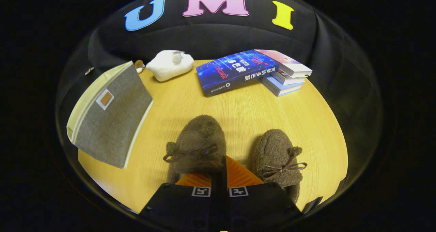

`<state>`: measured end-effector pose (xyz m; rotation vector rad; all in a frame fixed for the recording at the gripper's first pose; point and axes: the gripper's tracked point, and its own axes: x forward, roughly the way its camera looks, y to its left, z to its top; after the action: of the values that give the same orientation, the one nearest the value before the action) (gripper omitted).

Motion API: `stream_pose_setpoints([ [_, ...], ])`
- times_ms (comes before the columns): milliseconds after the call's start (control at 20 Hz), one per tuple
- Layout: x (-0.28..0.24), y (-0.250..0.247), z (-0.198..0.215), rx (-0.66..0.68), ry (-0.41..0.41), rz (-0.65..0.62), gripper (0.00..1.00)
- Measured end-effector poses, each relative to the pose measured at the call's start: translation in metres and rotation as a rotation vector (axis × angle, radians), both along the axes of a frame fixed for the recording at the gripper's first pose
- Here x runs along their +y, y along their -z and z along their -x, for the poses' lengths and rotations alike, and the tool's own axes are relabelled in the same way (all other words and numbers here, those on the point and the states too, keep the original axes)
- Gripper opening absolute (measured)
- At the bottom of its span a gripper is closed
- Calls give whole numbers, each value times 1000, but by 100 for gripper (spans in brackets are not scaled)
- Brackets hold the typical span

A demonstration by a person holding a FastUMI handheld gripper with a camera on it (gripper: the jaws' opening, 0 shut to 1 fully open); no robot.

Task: Open the storage box then place both shoes into the box .Put the left shoe in first, then the right shoe, with the right side of both shoes facing outward in a uniform manner.

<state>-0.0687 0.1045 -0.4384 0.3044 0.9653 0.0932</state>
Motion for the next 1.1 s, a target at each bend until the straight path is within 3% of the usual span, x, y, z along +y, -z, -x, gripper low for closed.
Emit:
stream_pose_setpoints([
  [350,27,-117,-57,-107,34,-66,5],
  [650,99,-188,-105,-145,44,-191,5],
  [900,184,-210,-131,-148,1,-246,5],
  [1100,230,-183,-136,-107,-2,-202,5],
])
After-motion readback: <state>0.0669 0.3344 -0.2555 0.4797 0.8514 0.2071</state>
